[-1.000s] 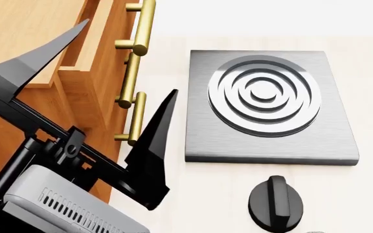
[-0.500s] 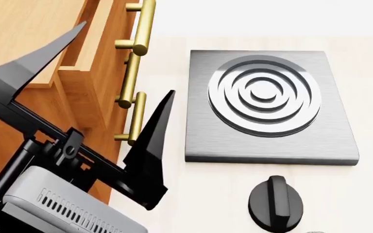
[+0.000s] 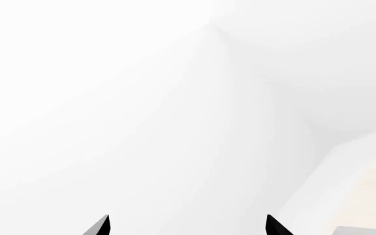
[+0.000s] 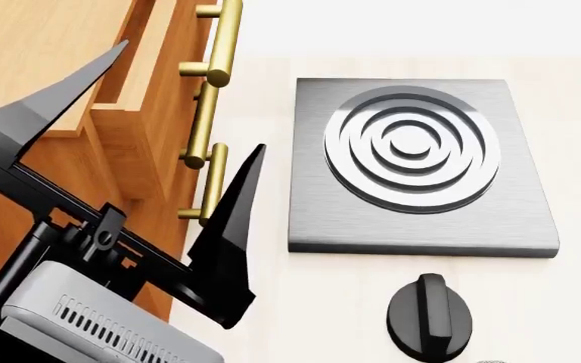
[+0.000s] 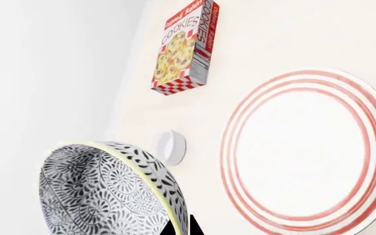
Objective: Pick the akita bowl on the wooden cabinet and place it on the plate.
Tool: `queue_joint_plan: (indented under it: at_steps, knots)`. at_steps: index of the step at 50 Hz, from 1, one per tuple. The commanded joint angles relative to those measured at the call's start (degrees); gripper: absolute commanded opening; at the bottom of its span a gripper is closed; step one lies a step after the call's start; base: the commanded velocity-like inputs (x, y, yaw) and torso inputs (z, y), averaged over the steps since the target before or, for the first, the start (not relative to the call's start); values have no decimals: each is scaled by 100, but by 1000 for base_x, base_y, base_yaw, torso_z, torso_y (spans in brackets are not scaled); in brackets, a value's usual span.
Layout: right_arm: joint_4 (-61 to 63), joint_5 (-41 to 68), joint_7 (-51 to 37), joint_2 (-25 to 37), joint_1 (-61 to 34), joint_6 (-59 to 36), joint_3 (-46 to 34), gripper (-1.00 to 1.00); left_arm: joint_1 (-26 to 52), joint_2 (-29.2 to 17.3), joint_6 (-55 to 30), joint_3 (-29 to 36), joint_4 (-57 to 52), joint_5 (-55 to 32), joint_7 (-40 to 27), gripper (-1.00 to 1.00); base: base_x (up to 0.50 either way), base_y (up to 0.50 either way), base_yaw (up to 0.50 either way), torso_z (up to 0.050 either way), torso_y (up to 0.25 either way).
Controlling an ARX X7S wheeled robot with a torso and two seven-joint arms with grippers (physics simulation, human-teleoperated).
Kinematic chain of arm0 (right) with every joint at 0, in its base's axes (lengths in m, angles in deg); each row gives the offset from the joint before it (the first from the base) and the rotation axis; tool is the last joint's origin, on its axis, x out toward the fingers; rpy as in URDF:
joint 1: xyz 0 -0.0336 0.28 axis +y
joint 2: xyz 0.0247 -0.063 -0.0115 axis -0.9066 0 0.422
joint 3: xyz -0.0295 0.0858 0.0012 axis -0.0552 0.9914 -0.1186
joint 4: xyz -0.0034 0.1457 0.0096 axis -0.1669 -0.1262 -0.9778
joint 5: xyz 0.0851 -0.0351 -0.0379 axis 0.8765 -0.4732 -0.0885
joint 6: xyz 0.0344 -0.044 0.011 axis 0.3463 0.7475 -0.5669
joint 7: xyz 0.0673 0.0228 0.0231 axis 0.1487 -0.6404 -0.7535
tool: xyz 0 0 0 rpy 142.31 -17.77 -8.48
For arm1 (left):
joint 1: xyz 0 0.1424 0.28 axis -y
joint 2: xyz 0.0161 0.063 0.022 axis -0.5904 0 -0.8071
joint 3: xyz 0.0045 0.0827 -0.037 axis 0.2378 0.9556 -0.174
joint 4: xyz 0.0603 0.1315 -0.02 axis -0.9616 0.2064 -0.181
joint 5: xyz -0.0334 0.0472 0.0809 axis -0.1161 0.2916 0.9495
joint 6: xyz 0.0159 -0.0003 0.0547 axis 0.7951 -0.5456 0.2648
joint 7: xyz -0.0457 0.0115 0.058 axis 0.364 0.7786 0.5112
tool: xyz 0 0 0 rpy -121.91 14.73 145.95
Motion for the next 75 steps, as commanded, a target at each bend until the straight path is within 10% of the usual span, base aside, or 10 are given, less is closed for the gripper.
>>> queue_joint_plan:
  at_steps: [1, 75]
  knots:
    - [20, 114, -216, -153, 2, 100, 168, -100, -29, -14, 30, -11, 20, -10, -16, 100, 0, 0, 0, 0, 10]
    - [-1701, -630, 491, -462, -1166, 161, -846, -100, -150, -42, 252, 9, 246, -41, -61, 100, 0, 0, 0, 0, 0]
